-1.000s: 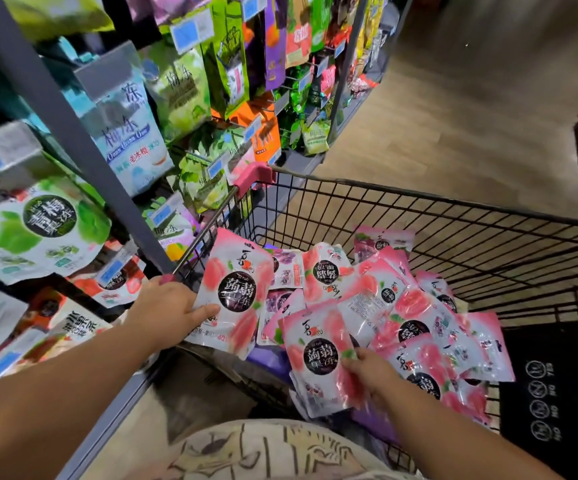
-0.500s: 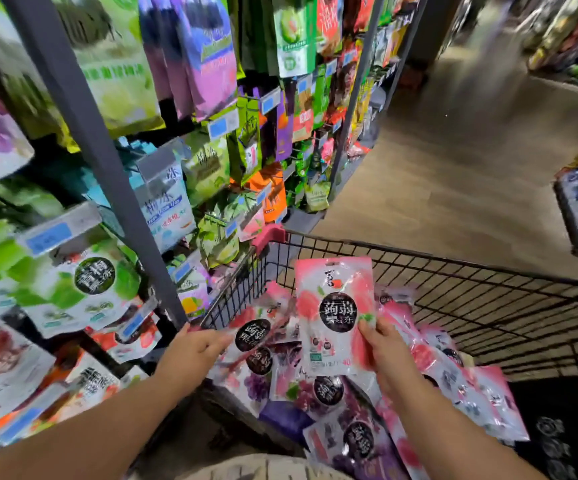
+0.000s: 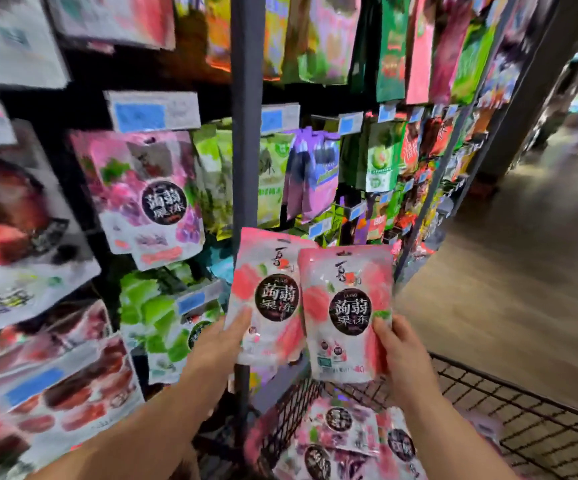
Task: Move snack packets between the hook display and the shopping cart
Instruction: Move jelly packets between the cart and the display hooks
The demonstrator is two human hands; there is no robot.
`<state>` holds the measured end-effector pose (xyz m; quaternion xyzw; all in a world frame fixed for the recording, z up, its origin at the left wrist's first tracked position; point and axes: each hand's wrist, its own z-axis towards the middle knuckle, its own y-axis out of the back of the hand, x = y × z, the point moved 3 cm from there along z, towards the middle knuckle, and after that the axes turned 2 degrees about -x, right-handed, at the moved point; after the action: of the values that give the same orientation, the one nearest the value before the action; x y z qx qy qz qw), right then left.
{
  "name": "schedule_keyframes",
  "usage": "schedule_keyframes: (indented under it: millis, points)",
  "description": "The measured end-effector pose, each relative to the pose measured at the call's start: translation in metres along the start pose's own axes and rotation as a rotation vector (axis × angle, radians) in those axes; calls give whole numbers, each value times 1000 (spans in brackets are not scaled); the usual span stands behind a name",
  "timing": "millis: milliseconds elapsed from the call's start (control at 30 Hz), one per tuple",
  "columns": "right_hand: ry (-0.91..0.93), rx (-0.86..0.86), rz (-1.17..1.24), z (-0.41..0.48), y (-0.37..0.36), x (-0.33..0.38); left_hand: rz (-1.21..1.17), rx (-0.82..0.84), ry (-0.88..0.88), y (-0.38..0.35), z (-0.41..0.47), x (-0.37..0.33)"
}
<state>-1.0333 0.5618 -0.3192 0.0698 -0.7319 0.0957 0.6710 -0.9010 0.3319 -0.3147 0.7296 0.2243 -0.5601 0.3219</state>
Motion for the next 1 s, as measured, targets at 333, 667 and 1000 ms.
schedule_keyframes:
  millis: [333, 667, 1000]
  points:
    - [173, 219, 113, 16, -74, 66, -329, -27, -173, 62, -13, -51]
    - [271, 338, 150, 14, -134, 88, -542, -123, -153, 98, 14, -52]
    - [216, 327, 152, 16, -148, 103, -513, -111, -195, 100, 20, -58]
